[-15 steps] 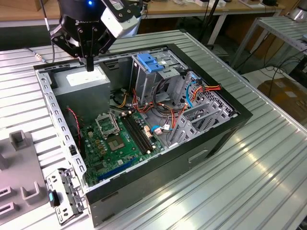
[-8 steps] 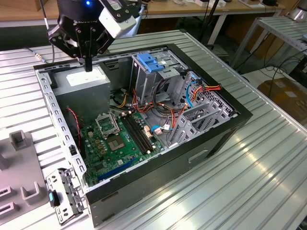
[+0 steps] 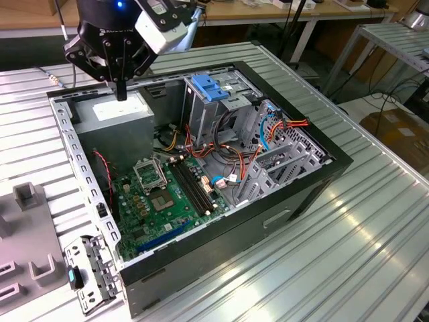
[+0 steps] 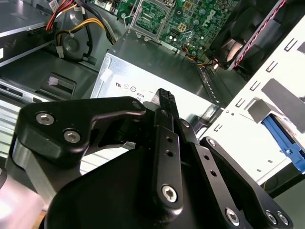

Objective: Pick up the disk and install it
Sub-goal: 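Reach for the disk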

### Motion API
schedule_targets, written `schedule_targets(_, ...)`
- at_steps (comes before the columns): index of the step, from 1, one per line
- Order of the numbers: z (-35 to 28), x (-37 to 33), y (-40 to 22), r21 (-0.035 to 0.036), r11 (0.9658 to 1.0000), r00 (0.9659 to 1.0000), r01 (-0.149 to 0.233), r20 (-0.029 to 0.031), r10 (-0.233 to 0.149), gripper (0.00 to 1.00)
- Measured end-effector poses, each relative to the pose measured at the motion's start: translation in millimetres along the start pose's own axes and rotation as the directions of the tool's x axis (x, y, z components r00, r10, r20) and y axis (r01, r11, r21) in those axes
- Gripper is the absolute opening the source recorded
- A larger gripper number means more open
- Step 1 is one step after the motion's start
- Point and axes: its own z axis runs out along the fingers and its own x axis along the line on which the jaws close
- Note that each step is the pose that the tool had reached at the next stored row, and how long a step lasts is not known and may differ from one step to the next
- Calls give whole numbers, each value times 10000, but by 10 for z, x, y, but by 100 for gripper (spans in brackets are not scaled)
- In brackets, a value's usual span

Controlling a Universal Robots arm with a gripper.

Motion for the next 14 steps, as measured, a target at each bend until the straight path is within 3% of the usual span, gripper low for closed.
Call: schedule_targets(14,-1,55,-4,0,10000,10000,-1,-1,1,11)
